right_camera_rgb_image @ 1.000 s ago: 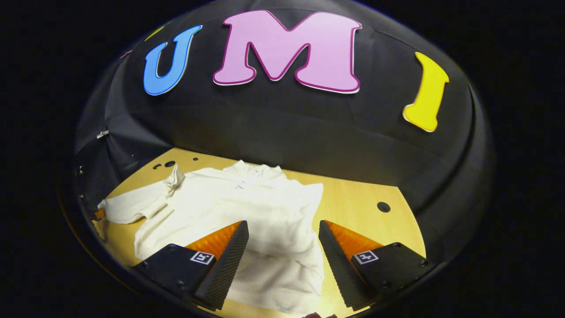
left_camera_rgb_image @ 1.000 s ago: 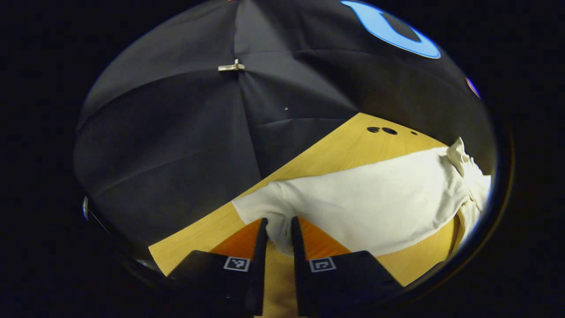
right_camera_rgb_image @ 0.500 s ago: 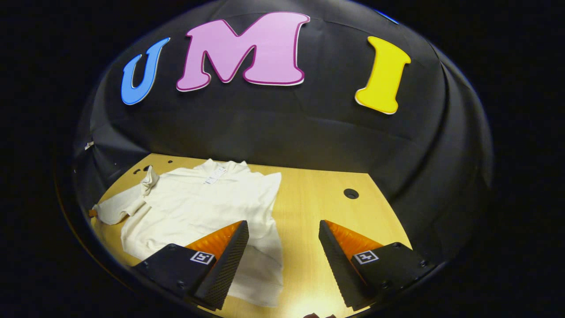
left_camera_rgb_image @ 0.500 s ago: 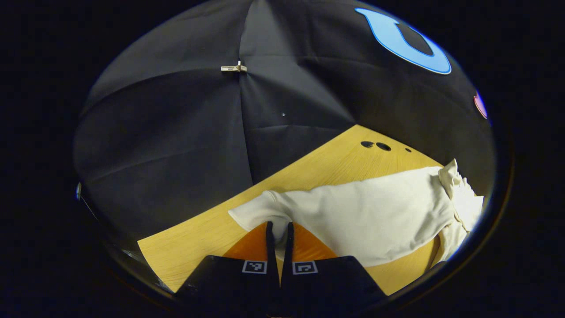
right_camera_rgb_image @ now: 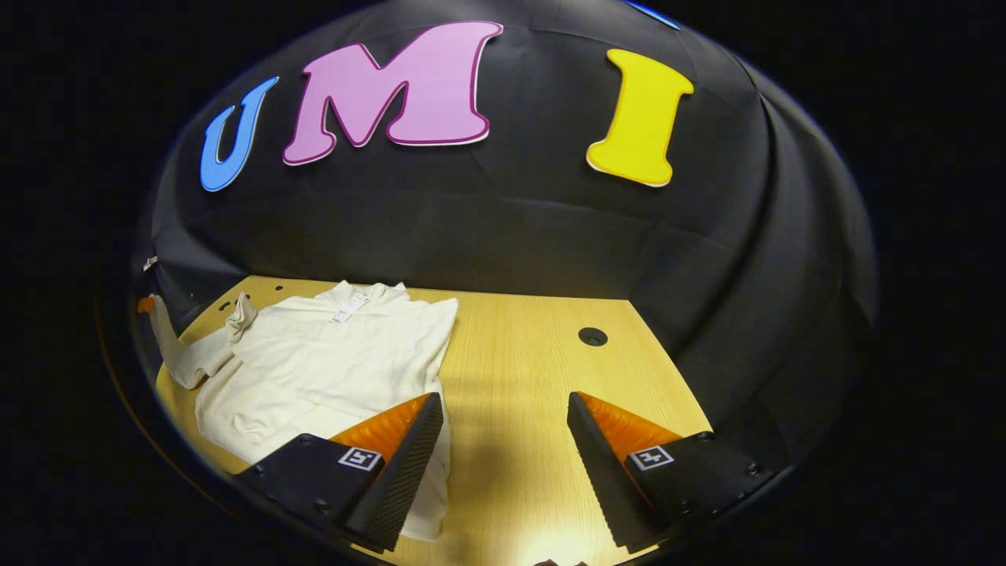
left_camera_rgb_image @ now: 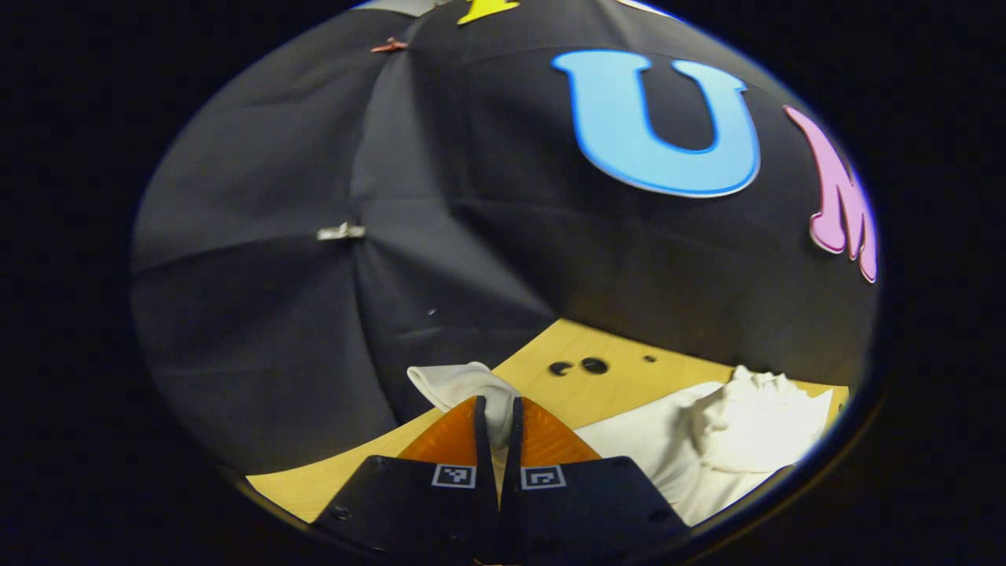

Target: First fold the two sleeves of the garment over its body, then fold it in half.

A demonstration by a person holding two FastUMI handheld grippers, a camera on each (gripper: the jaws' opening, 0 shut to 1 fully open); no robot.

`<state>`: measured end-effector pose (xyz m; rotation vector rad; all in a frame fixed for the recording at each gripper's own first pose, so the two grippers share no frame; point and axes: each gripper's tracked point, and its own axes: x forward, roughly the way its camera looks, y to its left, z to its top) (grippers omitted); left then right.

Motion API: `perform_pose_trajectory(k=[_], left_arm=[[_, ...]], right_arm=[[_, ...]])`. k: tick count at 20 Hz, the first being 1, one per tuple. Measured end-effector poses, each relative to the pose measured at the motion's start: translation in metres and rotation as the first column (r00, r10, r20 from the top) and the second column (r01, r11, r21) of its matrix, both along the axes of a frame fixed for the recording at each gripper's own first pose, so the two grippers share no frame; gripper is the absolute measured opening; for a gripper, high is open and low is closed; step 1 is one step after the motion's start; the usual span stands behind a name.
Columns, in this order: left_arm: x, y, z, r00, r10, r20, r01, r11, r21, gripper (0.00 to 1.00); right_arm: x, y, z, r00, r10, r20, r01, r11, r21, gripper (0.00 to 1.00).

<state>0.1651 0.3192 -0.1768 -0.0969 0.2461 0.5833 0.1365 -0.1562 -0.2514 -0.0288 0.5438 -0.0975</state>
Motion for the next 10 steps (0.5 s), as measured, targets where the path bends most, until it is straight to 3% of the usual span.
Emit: perform_pose_trajectory(k=[2,3,4,6,10], left_arm=[[0.03,-0.034,0.025,0.998,-0.063,0.029,0.061,0.997,0.042,0.06],[0.044,-0.053,0.035,0.994,-0.098,0.041,0.096,0.994,0.057,0.11],[0.057,-0.073,0.043,0.99,-0.133,0.05,0.129,0.989,0.068,0.06],[0.085,-0.111,0.054,0.978,-0.201,0.063,0.196,0.977,0.08,0.06],[0.129,-0.193,0.058,0.931,-0.361,0.05,0.354,0.929,0.109,0.06]], right_arm=[[-0.003,-0.008,-0.008,1.0,-0.012,-0.011,0.012,1.0,0.015,0.98],[-0.005,-0.012,-0.011,1.0,-0.02,-0.015,0.021,1.0,0.021,0.98],[-0.008,-0.02,-0.015,0.999,-0.038,-0.018,0.039,0.999,0.016,0.98],[-0.014,-0.032,-0.021,0.998,-0.068,-0.019,0.068,0.997,0.028,0.98],[-0.032,-0.056,-0.037,0.992,-0.119,-0.036,0.121,0.991,0.057,0.98]])
